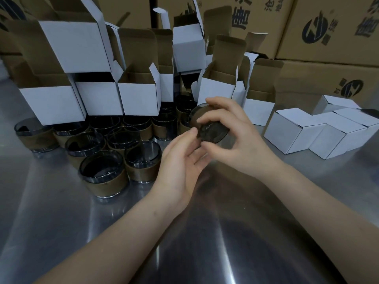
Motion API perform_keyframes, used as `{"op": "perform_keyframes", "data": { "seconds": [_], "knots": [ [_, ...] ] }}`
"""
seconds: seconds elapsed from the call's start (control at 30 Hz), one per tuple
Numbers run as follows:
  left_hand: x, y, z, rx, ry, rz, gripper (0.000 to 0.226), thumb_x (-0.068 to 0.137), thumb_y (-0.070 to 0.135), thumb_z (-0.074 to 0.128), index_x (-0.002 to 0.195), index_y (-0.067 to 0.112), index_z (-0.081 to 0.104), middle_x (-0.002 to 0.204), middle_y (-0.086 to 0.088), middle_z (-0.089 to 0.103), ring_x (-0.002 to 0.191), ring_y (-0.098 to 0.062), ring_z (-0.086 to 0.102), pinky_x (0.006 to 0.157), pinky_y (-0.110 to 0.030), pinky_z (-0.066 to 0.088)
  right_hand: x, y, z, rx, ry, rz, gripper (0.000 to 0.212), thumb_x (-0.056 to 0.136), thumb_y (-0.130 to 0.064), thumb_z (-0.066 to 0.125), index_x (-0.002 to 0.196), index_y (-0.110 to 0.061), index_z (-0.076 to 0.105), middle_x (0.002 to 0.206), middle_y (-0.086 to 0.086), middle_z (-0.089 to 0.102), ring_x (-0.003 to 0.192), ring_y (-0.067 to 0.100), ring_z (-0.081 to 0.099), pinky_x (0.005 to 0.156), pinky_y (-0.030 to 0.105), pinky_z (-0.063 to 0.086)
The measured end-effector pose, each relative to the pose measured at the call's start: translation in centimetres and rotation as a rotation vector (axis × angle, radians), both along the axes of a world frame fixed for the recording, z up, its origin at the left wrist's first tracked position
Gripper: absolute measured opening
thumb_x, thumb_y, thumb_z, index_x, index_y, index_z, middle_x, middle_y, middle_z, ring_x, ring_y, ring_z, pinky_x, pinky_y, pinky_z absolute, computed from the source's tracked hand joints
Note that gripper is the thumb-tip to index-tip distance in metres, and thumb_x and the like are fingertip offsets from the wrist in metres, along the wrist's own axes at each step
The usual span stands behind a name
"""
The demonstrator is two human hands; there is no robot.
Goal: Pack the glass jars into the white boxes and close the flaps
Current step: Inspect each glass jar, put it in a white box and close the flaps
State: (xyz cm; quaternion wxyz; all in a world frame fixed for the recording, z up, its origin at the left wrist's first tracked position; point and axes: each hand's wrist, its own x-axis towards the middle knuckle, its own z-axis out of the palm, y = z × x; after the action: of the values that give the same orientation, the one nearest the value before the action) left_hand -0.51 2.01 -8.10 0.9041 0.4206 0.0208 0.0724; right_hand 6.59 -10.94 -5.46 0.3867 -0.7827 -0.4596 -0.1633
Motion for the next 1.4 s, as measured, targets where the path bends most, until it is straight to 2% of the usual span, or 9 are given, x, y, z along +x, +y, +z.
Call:
{"op": "perform_keyframes", "data": {
  "seconds": [0.1,0.2,0.33,0.43,0.57,0.77,0.97,1.2,1.4],
  "knots": [
    [0.1,0.1,-0.1,-0.029,-0.017,-0.045,0.031,0.097,0.027,0.052,0.120,0.009,0.063,0.130,-0.019,0.061,0.123,-0.028,0.059,0.109,-0.044,0.042,-0.4,0.2,0.1,0.076,0.074,0.059,0.021,0.086,-0.009,0.063,0.106,-0.015,0.068,0.134,0.004,0.051,0.130,0.013,0.046,0.109,0.033,0.040],
    [0.3,0.2,-0.2,-0.041,-0.027,-0.070,0.039,0.094,0.033,0.054,0.126,0.013,0.062,0.129,-0.014,0.064,0.124,-0.027,0.058,0.114,-0.048,0.034,-0.7,0.4,0.3,0.231,0.223,0.164,0.032,0.089,0.001,0.056,0.118,-0.011,0.059,0.126,0.009,0.059,0.126,0.019,0.053,0.108,0.041,0.043],
    [0.5,0.2,-0.3,-0.009,-0.041,-0.084,0.050,0.089,0.041,0.056,0.130,0.013,0.059,0.129,-0.010,0.065,0.123,-0.024,0.059,0.113,-0.048,0.036,-1.0,0.6,0.4,0.373,0.357,0.217,0.044,0.087,0.012,0.053,0.125,-0.009,0.049,0.123,0.015,0.057,0.124,0.020,0.054,0.106,0.035,0.045],
    [0.4,0.2,-0.3,-0.011,-0.040,-0.086,0.040,0.085,0.042,0.060,0.115,0.018,0.071,0.123,-0.007,0.068,0.117,-0.023,0.064,0.108,-0.044,0.041,-0.9,0.7,0.4,0.442,0.436,0.201,0.045,0.088,0.015,0.055,0.126,-0.009,0.048,0.120,0.016,0.055,0.119,0.021,0.056,0.100,0.030,0.049],
    [0.2,0.2,-0.1,-0.037,-0.059,-0.118,0.030,0.081,0.042,0.062,0.100,0.026,0.078,0.121,-0.004,0.070,0.118,-0.020,0.063,0.105,-0.042,0.043,-0.7,0.9,0.6,0.470,0.558,0.065,0.044,0.088,0.004,0.065,0.126,-0.016,0.054,0.117,0.008,0.058,0.110,0.017,0.061,0.088,0.022,0.051],
    [0.2,0.5,0.0,0.059,-0.044,-0.149,0.059,0.080,0.056,0.057,0.132,0.029,0.057,0.128,0.004,0.066,0.126,-0.011,0.056,0.116,-0.048,0.023,0.0,0.8,0.9,0.286,0.942,0.139,0.034,0.087,-0.037,0.063,0.112,-0.014,0.068,0.100,0.006,0.070,0.091,0.016,0.062,0.075,0.025,0.051],
    [0.1,0.2,0.1,0.150,-0.035,-0.102,0.054,0.090,0.056,0.047,0.134,0.025,0.055,0.128,0.002,0.066,0.124,-0.012,0.058,0.116,-0.046,0.028,-0.1,0.4,0.7,0.310,1.094,0.222,0.052,0.087,-0.033,0.060,0.125,0.001,0.057,0.118,0.025,0.065,0.110,0.041,0.063,0.096,0.050,0.053],
    [0.1,-0.1,0.1,0.214,0.068,0.246,0.014,0.096,0.022,0.058,0.110,0.022,0.056,0.123,-0.006,0.066,0.111,-0.017,0.064,0.092,-0.038,0.046,0.0,0.7,0.2,0.417,0.798,0.018,0.071,0.062,-0.026,0.082,0.126,-0.011,0.056,0.114,0.007,0.068,0.105,0.018,0.068,0.089,0.032,0.056],
    [-0.3,-0.6,0.0,0.243,0.059,0.290,0.022,0.095,0.008,0.056,0.110,0.020,0.066,0.111,-0.003,0.072,0.107,-0.014,0.067,0.090,-0.032,0.051,0.5,0.8,-0.8,0.315,0.438,-0.175,0.059,0.065,-0.028,0.089,0.112,-0.036,0.054,0.113,-0.014,0.061,0.105,-0.003,0.058,0.088,0.011,0.046]
  ]
}}
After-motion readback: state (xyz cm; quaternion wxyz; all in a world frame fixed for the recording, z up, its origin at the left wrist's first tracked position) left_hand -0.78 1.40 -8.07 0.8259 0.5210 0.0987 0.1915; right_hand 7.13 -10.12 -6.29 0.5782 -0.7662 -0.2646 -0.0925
